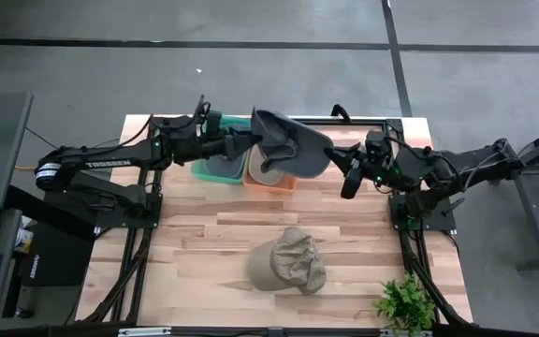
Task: Pick & Place hat
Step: Put the blue cap into the green bin
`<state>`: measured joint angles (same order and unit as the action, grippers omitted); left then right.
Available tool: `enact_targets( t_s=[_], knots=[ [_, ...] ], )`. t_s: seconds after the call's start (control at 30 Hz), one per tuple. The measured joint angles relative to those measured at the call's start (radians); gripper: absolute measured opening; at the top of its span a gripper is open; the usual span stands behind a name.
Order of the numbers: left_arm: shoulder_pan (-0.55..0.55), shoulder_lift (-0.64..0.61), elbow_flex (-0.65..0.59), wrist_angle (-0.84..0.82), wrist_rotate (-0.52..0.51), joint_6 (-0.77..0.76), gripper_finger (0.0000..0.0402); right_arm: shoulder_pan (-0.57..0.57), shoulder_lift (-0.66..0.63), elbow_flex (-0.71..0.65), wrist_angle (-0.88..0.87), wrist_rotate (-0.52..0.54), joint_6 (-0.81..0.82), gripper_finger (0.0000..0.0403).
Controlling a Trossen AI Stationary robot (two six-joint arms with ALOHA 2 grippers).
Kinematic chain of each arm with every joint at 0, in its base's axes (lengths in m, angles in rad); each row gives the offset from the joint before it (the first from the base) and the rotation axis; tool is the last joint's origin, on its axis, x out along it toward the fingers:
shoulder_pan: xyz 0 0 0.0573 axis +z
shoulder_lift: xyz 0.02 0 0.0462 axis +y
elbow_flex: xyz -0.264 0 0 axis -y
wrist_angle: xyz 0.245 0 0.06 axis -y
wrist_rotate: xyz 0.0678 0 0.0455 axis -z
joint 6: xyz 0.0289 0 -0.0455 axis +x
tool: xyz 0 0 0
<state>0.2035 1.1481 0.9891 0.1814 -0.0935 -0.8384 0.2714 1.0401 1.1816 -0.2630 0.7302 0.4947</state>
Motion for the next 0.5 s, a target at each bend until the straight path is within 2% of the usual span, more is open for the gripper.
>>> enact_targets(
  t_s=[0.2, 0.5],
  knots=[
    [-0.001, 0.045, -0.003, 0.047, 0.002, 0.023, 0.0275, -0.001, 0.0, 0.0, 0.007, -0.036, 0.028, 0.0005],
    [-0.001, 0.049, -0.004, 0.122, 0.063, 0.023, 0.0275, -0.026, 0.0, 0.0, 0.006, -0.061, 0.047, 0.0005]
  ],
)
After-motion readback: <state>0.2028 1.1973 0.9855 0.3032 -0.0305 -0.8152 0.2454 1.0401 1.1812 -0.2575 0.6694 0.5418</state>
